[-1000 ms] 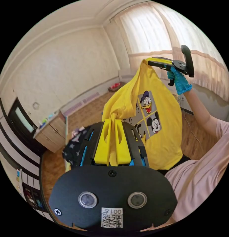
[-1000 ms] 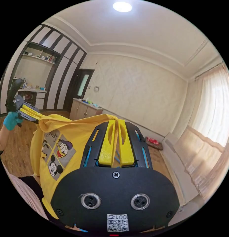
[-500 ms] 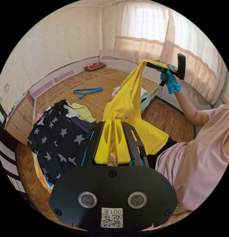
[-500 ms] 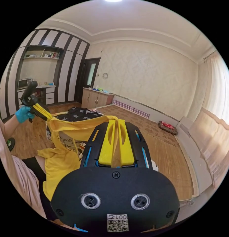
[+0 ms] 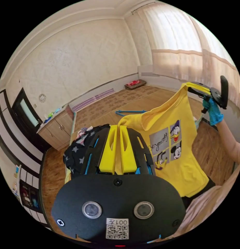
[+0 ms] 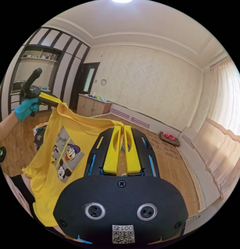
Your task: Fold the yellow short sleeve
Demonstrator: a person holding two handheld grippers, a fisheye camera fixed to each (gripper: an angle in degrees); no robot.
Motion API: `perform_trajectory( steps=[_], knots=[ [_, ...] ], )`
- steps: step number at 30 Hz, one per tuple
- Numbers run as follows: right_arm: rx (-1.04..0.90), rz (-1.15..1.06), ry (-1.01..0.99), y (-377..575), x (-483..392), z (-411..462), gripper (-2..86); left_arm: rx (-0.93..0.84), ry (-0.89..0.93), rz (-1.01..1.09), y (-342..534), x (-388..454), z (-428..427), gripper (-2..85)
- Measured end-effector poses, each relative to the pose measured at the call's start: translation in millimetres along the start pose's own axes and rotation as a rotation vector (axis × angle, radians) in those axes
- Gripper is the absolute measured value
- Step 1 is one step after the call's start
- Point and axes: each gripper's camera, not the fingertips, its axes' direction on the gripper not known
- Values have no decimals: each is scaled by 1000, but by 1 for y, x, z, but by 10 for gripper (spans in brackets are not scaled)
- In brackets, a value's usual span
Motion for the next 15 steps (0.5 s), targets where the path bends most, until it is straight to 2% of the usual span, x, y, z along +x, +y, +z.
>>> perform_trajectory(
  steps=[3, 6, 8, 10, 12, 15],
  knots=[
    [-41, 78, 86, 8, -2, 83, 22, -34, -116, 39, -17, 2, 78, -13],
    [-269, 120, 95, 32, -10, 186, 30, -122, -174, 30, -10, 4, 174, -12],
    [-476, 143, 41, 63, -22, 246, 44, -302, -56, -43, 17, 0, 247, -9],
    [-582, 139, -47, 85, -34, 269, 50, -361, 29, -118, 44, 1, 275, -8],
    [-608, 101, -90, 100, -46, 273, 41, -359, 112, -138, 69, 6, 283, -8],
    [-628, -2, -66, 113, -57, 268, 33, -363, 131, -107, 97, 12, 280, -7]
  ],
)
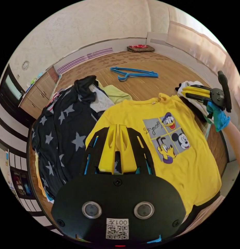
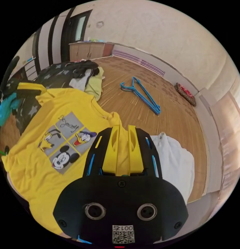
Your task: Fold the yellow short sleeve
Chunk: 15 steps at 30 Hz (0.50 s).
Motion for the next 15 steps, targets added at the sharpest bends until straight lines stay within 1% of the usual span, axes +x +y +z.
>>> perform_trajectory(
  steps=[3, 5, 8, 10, 12, 15],
  knots=[
    [15, -60, -1, 6, -1, -19, 32, 4, 24, 4, 18, -3, -11, -2],
    [53, -109, -82, 13, -3, -47, 36, 40, 48, 33, 32, -4, -34, 0],
    [98, -173, -185, 34, -13, -87, 49, 92, 36, 103, 56, 4, -67, -1],
    [119, -192, -176, 55, -26, -108, 60, 137, 14, 124, 75, 8, -84, -2],
    [105, -234, -171, 78, -44, -123, 60, 167, 37, 126, 96, 10, -96, -3],
    [69, -293, -264, 119, -75, -142, 57, 170, 132, 131, 129, 13, -105, -2]
  ],
)
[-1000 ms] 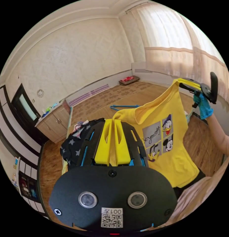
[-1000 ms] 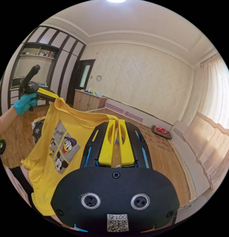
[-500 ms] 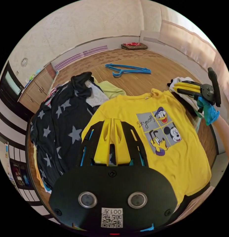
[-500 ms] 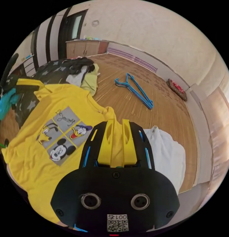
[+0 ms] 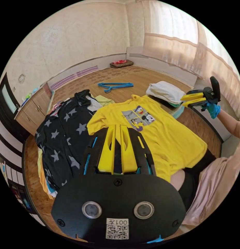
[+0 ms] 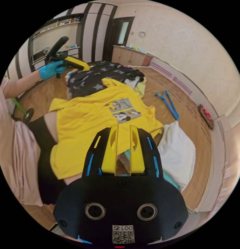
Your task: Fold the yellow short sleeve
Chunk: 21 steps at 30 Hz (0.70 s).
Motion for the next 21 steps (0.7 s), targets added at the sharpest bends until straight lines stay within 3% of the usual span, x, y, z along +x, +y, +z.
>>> perform_trajectory(
  steps=[11, 16, 21],
  knots=[
    [-125, -55, -319, 60, -132, -10, 81, -81, 169, 74, 88, 63, -7, 29],
    [-225, -106, -185, 74, -160, -8, 63, -132, 190, 149, 102, 96, -1, 47],
    [-204, -28, -105, 84, -163, -21, 33, -183, 213, 184, 112, 112, 9, 66]
  ],
)
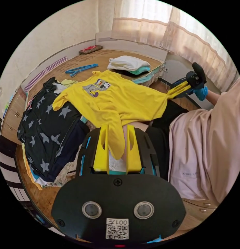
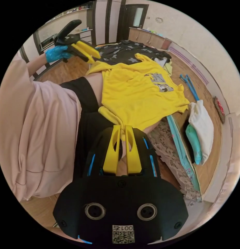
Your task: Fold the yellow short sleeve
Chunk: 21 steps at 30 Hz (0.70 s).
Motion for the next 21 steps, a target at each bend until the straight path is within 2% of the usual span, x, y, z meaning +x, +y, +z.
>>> perform_trajectory(
  steps=[4, 8, 13, 16, 21],
  knots=[
    [73, 132, 185, 15, 7, -28, 29, -51, 33, 3, 6, 3, 14, 75],
    [117, 263, 261, 32, 21, -46, 26, -97, -21, 6, 13, 5, 34, 73],
    [194, 291, 271, 40, 15, -59, 25, -105, -23, 33, 15, 13, 48, 60],
    [202, 286, 303, 41, 6, -59, 26, -107, -17, 54, 14, 19, 55, 15],
    [202, 266, 364, 48, -4, -62, 26, -43, 86, 34, 16, 15, 39, -13]
  ],
)
